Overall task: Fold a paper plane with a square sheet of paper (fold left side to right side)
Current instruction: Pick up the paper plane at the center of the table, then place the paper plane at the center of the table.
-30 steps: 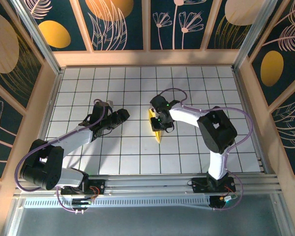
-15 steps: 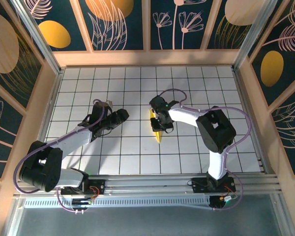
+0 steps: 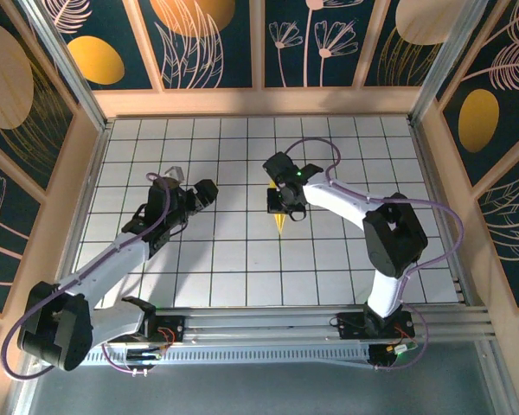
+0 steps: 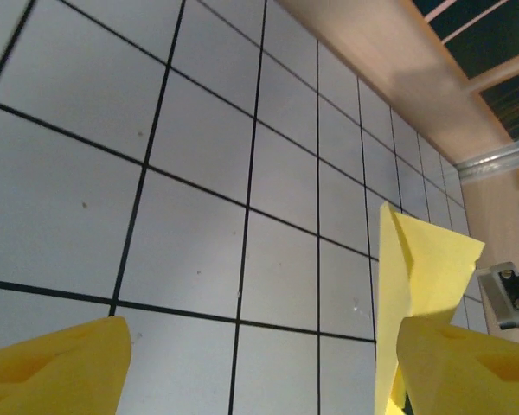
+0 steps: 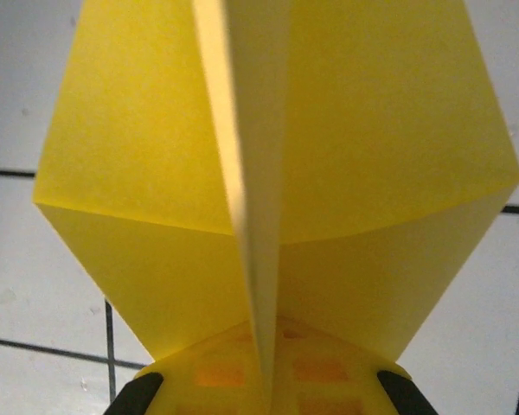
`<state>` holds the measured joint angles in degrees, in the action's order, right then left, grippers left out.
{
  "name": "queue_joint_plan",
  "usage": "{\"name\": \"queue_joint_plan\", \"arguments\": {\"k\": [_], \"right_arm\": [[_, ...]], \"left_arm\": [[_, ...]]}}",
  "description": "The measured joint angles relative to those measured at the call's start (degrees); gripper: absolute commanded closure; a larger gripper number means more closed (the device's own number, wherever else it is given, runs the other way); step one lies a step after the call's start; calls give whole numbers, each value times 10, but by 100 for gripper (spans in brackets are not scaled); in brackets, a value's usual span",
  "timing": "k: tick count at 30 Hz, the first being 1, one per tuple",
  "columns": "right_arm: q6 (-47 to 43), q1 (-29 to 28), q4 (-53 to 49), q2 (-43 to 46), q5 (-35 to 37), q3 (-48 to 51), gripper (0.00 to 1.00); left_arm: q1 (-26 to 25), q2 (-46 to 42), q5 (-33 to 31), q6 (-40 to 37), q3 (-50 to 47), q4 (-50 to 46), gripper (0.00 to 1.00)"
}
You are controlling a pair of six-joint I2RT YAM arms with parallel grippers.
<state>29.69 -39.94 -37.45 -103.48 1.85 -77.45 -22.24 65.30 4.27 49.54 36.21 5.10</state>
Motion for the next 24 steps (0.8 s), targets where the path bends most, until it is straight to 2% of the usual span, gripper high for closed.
{"name": "queue_joint_plan", "arguments": {"k": [6, 11, 14, 24], "right_arm": [[7, 15, -16, -30, 43, -76, 95], [2, 29, -33, -93, 65, -161, 95], [2, 32, -39, -120, 67, -185, 95], [7, 33, -61, -192, 58, -234, 95]], "left_arm": [[10, -53, -55, -31, -2, -29, 12], [12, -115, -115, -58, -21, -61, 1], [13, -146, -138, -77, -35, -79, 1], [13, -176, -138, -145, -43, -95, 1]]}}
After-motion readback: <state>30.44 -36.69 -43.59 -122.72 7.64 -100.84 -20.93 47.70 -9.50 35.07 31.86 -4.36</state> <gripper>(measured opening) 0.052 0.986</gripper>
